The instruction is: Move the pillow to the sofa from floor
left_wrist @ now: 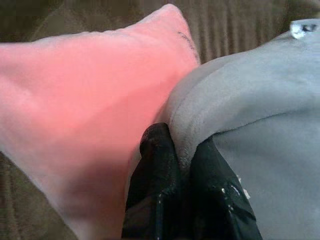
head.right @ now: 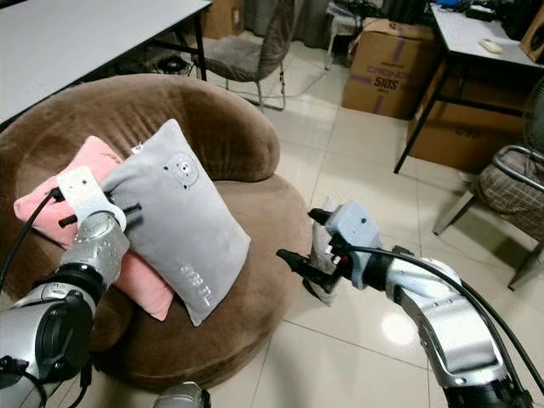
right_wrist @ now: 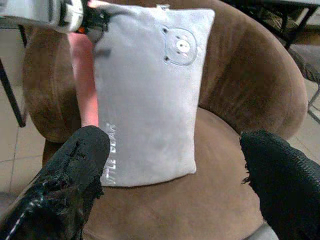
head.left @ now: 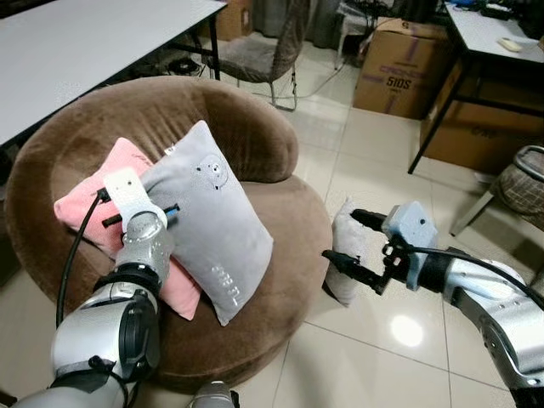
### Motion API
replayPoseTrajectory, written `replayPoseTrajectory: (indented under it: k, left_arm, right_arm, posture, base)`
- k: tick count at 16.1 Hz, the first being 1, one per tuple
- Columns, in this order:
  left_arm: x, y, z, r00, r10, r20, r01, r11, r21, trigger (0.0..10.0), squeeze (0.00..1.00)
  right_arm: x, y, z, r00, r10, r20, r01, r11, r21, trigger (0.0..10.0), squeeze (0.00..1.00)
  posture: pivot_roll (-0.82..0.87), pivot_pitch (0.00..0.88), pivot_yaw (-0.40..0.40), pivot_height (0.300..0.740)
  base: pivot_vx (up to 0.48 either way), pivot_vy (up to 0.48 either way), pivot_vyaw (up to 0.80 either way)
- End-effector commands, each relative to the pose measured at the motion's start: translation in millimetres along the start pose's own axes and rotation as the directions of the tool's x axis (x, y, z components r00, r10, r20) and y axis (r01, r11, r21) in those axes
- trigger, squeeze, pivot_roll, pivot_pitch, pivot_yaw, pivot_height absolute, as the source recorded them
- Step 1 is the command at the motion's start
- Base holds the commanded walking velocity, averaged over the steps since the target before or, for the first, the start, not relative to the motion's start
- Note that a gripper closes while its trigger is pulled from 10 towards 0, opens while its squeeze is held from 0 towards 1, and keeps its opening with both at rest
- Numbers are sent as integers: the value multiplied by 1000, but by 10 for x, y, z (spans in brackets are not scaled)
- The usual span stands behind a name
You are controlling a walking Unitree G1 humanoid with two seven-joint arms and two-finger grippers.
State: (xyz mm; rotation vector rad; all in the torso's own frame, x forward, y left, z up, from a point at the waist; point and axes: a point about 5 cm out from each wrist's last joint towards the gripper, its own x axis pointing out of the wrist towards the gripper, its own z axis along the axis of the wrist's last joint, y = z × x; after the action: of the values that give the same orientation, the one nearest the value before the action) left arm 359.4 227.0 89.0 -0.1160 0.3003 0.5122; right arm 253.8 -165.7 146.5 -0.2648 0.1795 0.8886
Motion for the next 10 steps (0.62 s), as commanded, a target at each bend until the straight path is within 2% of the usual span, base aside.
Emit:
replayPoseTrajectory:
  k: [1,2,3,4,5,6,7,8,10]
  left_arm:
    - [-9,19,-77,1000,-10,-17,11,999,53,10000,0]
    - [-8,45,-99,1000,-16,-9,17,990,139,10000,0]
    - [1,78,-96,1000,-14,-6,15,988,157,10000,0]
    - [25,108,-33,1000,-3,-7,4,996,84,10000,0]
    - [36,100,14,1000,-27,0,27,999,32,10000,0]
    - [49,87,80,998,-56,17,56,998,1,10000,769]
    - [63,76,157,995,-91,40,92,996,-21,10000,1000]
    - [70,77,189,993,-107,45,110,993,-47,10000,1000]
    - [92,110,340,981,-160,114,178,968,-175,10000,1000]
  right_arm:
    - [8,8,44,1000,20,5,-19,1000,-13,10000,0]
    - [55,41,55,999,53,7,-53,999,-14,10000,0]
    - [94,88,65,996,93,8,-93,996,-14,10000,0]
    - [126,144,66,990,143,-3,-143,989,-26,10000,0]
    - [136,146,68,990,143,-2,-143,989,-31,10000,0]
    - [154,120,85,993,121,11,-120,992,-35,10000,0]
    - [167,87,107,995,100,24,-99,994,-35,10000,0]
    - [171,75,115,995,93,30,-92,995,-33,10000,0]
    - [183,22,120,998,45,36,-43,998,-45,10000,0]
  posture:
    - [49,0,-18,740]
    - [50,0,-24,740]
    - [50,0,-24,740]
    - [50,0,-26,740]
    - [50,0,-26,740]
    - [50,0,-26,740]
    - [50,0,-26,740]
    - [52,0,-29,740]
    - [56,0,-35,740]
  base:
    - [0,0,0]
    - [0,0,0]
    - [0,0,0]
    - [0,0,0]
    - [0,0,0]
    - [0,0,0]
    - [0,0,0]
    - [0,0,0]
    - [0,0,0]
